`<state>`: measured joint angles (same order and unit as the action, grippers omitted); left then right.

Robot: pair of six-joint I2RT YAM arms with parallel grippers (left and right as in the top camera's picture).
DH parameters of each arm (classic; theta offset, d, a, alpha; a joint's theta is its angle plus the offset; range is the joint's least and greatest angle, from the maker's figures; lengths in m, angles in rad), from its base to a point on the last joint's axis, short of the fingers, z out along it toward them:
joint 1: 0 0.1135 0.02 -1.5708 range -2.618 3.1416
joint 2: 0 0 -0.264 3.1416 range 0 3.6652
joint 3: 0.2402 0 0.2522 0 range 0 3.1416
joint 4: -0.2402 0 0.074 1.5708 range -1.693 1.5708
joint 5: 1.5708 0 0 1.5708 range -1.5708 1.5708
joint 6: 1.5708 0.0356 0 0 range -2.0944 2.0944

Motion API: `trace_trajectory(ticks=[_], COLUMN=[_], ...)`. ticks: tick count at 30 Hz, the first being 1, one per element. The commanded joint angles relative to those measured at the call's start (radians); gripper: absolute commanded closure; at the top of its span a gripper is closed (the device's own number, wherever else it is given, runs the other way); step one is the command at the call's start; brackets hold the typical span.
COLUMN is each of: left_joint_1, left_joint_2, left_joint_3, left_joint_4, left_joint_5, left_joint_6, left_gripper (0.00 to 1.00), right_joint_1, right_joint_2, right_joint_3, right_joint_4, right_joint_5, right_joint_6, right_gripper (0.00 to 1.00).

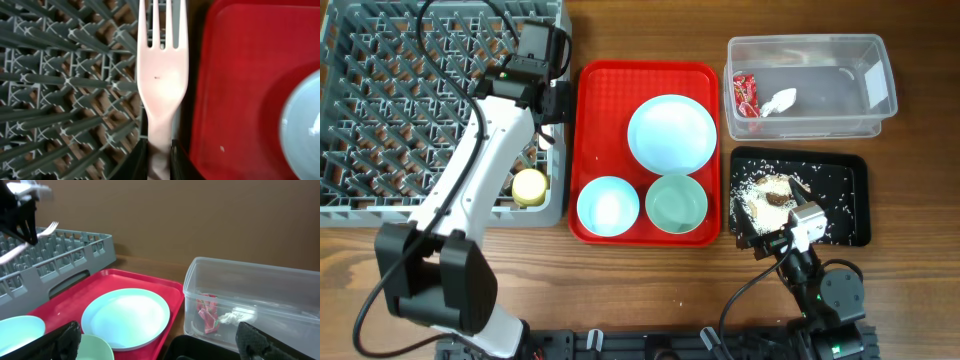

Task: Sort waste into correct bins and load items into the dishwasher rack
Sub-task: 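Carry the white fork over the rack and release it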

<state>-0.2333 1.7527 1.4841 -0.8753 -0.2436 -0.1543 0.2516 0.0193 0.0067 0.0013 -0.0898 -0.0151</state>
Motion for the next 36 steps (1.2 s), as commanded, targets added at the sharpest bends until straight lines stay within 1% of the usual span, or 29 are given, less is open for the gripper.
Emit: trace_trajectory(ticks=[1, 4, 7, 9, 11, 12, 14, 15, 16, 18, 19, 22, 23, 24, 26, 29, 32, 36], left_joint_1=[0.023, 0.019, 0.005, -0.007, -0.021, -0.031, -0.048, -0.056, -0.065, -0.086, -0.099, -0.161, -0.177, -0.206, -0.242, -0.292, -0.341, -0.402], left_joint_2=[0.064, 0.067, 0.040, 0.016, -0.021, -0.046, -0.091, -0.110, -0.130, -0.147, -0.148, -0.135, -0.130, -0.120, -0.109, -0.098, -0.087, -0.082], left_joint_3=[-0.048, -0.047, -0.025, -0.002, 0.025, 0.038, 0.043, 0.043, 0.043, 0.042, 0.042, 0.024, 0.014, -0.005, -0.039, -0.113, -0.191, -0.266], left_joint_4=[0.031, 0.030, 0.008, -0.018, -0.051, -0.071, -0.081, -0.081, -0.081, -0.091, -0.104, -0.136, -0.141, -0.153, -0.163, -0.145, -0.081, 0.041], left_joint_5=[-0.038, -0.031, -0.018, 0.019, 0.082, 0.136, 0.246, 0.308, 0.392, 0.513, 0.549, 0.549, 0.535, 0.488, 0.436, 0.433, 0.433, 0.433], left_joint_6=[0.020, 0.020, 0.019, 0.019, 0.019, 0.019, 0.019, 0.019, 0.019, 0.015, 0.000, -0.096, -0.111, -0.164, -0.237, -0.304, -0.325, -0.326], left_gripper=[0.82, 0.74, 0.57, 0.49, 0.37, 0.31, 0.12, 0.04, 0.04, 0.30, 0.38, 0.39, 0.40, 0.43, 0.46, 0.50, 0.52, 0.61], right_joint_1=[-0.005, -0.005, -0.005, -0.005, -0.005, -0.005, -0.005, -0.005, -0.005, -0.005, -0.005, -0.005, -0.005, -0.005, -0.005, -0.005, -0.005, -0.005], right_joint_2=[-0.014, -0.014, -0.014, -0.014, -0.014, -0.014, -0.014, -0.014, -0.014, -0.014, -0.014, -0.014, -0.014, -0.014, -0.014, -0.014, -0.014, -0.014], right_joint_3=[-0.002, -0.002, -0.002, -0.002, -0.002, -0.002, -0.002, -0.002, -0.002, -0.002, -0.002, -0.002, -0.002, -0.002, -0.002, -0.002, -0.002, -0.002], right_joint_4=[0.006, 0.006, 0.006, 0.006, 0.006, 0.006, 0.006, 0.006, 0.006, 0.006, 0.006, 0.006, 0.006, 0.006, 0.006, 0.006, 0.006, 0.006], right_joint_5=[-0.015, -0.016, -0.015, -0.015, -0.015, -0.015, -0.016, -0.015, -0.016, -0.015, -0.015, -0.015, -0.016, -0.016, -0.016, -0.015, -0.016, -0.015], right_joint_6=[0.018, 0.018, 0.018, 0.018, 0.018, 0.018, 0.018, 0.018, 0.018, 0.018, 0.017, 0.018, 0.018, 0.018, 0.018, 0.018, 0.018, 0.018], right_gripper=[0.00, 0.00, 0.00, 0.00, 0.00, 0.00, 0.00, 0.00, 0.00, 0.00, 0.00, 0.00, 0.00, 0.00, 0.00, 0.00, 0.00, 0.00])
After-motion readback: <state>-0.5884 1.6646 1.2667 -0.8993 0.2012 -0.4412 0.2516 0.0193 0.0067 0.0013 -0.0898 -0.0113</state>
